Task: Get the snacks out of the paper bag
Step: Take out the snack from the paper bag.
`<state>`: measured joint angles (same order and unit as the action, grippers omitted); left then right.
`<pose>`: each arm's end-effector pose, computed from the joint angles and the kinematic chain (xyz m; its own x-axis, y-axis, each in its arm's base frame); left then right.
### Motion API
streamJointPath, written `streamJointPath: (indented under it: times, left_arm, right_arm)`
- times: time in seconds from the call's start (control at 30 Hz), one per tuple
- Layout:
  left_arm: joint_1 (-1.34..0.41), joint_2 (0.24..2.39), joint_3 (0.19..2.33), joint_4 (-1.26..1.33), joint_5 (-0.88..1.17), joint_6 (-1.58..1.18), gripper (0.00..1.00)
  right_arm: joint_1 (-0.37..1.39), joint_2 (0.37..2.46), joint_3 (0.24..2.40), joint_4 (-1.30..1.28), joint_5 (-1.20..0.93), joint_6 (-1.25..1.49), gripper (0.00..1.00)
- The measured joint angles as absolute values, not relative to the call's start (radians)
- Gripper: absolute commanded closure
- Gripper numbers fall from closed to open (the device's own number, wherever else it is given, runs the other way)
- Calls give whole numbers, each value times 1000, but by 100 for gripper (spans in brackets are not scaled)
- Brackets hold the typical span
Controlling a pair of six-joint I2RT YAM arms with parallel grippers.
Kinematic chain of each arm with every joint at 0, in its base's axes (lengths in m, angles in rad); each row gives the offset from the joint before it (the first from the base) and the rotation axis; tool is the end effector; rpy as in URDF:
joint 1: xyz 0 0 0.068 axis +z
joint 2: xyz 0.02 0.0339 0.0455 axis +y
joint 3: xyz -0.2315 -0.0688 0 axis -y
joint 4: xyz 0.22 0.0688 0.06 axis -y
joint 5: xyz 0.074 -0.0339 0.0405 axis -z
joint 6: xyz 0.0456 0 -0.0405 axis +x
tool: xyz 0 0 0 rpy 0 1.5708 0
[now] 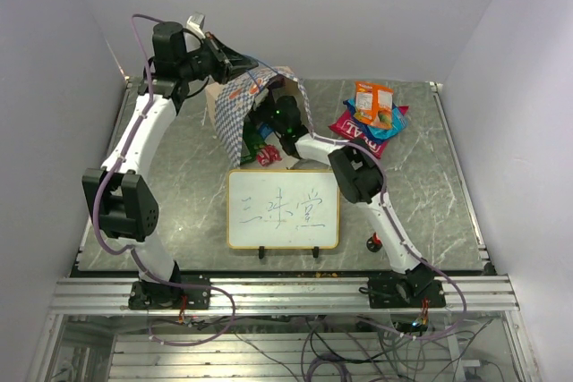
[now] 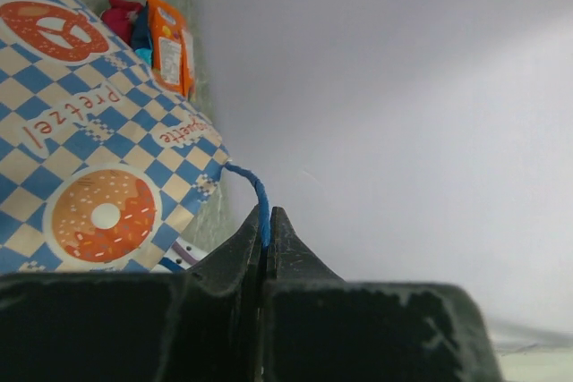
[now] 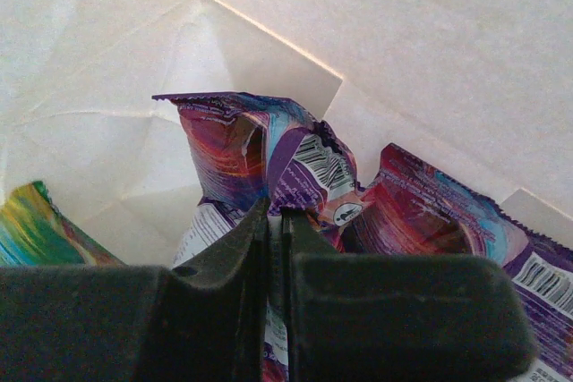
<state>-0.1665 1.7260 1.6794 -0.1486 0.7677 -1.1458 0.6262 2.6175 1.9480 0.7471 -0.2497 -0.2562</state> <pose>0.3726 -0.0947 0.3712 -0.7996 -0.5303 -0.2818 0.1519 0.2753 -0.9493 0.4374 0.3303 0.1490 0.2553 -0.1184 -0.9596 -0.7265 0.6313 -0.2712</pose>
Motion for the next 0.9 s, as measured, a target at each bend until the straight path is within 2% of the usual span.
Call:
streamJointPath:
  times: [0.47, 0.9]
  left_arm:
    - [-141, 1734, 1770, -99, 737, -1215, 93]
    - [-109, 1734, 1745, -27, 736, -1275, 93]
  right_arm:
    - [631, 2482, 1752, 878, -278, -272, 100]
    - [632, 2303, 1597, 882, -276, -281, 100]
